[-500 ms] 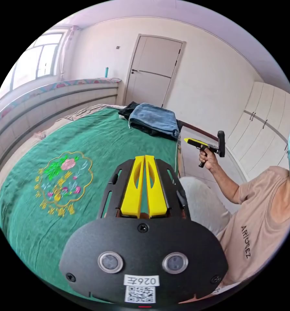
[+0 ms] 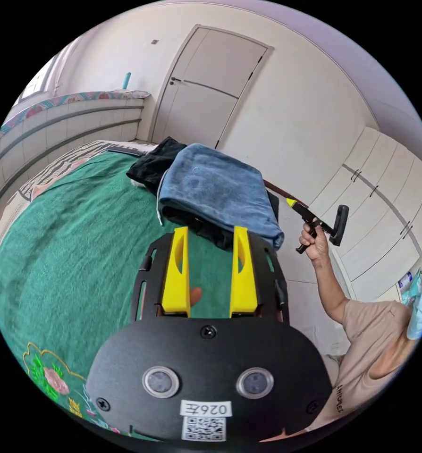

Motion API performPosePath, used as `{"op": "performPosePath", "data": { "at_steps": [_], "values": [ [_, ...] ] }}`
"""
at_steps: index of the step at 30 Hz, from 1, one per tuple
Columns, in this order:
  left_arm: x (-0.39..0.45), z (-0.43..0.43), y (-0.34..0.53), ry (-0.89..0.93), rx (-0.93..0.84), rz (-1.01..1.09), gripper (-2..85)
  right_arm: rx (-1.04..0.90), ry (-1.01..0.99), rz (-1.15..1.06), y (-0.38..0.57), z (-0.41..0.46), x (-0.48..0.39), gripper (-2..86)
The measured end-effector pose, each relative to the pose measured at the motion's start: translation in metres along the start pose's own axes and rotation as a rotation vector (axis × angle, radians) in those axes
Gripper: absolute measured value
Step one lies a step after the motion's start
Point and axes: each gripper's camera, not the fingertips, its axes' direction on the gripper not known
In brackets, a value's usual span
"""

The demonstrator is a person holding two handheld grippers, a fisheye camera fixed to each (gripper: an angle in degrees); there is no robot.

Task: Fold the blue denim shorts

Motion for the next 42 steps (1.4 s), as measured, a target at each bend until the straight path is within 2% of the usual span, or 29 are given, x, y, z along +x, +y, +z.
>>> {"op": "performPosePath", "data": {
  "at_steps": [5,10,13,15,18,21,24,27,29,36,38,42],
  "values": [
    [-0.039,0.067,-0.044,-0.122,0.056,-0.036,17.5,-0.114,-0.017,0.069,-0.084,0.004,0.033,8.2],
    [-0.058,0.128,-0.08,-0.257,0.007,0.007,23.0,-0.23,-0.063,0.16,-0.146,0.0,0.056,10.6],
    [-0.068,0.166,-0.089,-0.195,-0.038,0.001,23.1,-0.272,-0.089,0.198,-0.165,-0.002,0.065,10.3],
    [-0.077,0.201,-0.088,-0.05,-0.119,-0.027,21.3,-0.276,-0.101,0.209,-0.171,-0.013,0.064,8.8],
    [-0.079,0.221,-0.078,-0.046,-0.131,-0.04,18.6,-0.216,-0.082,0.122,-0.169,-0.048,0.046,5.3],
    [-0.093,0.22,-0.065,-0.019,-0.109,-0.091,14.6,-0.132,-0.092,0.07,-0.158,-0.083,0.031,4.1],
    [-0.106,0.221,-0.051,0.023,-0.096,-0.166,10.9,-0.154,-0.072,0.066,-0.15,-0.097,0.026,4.8],
    [-0.102,0.216,-0.039,0.062,-0.089,-0.163,6.0,-0.158,-0.064,0.059,-0.139,-0.117,0.021,3.2],
    [-0.096,0.209,-0.031,0.078,-0.079,-0.132,4.5,-0.093,-0.039,0.018,-0.126,-0.141,0.005,1.6],
    [-0.077,0.156,0.027,0.245,0.036,-0.108,3.0,0.14,0.186,-0.391,-0.054,-0.234,-0.124,-0.6],
    [-0.072,0.136,0.047,0.296,0.068,-0.103,2.8,0.178,0.167,-0.447,-0.037,-0.259,-0.145,-0.8],
    [-0.05,0.073,0.108,0.354,0.126,-0.076,2.5,0.245,-0.035,-0.407,-0.007,-0.326,-0.156,-1.0]
  ]
}}
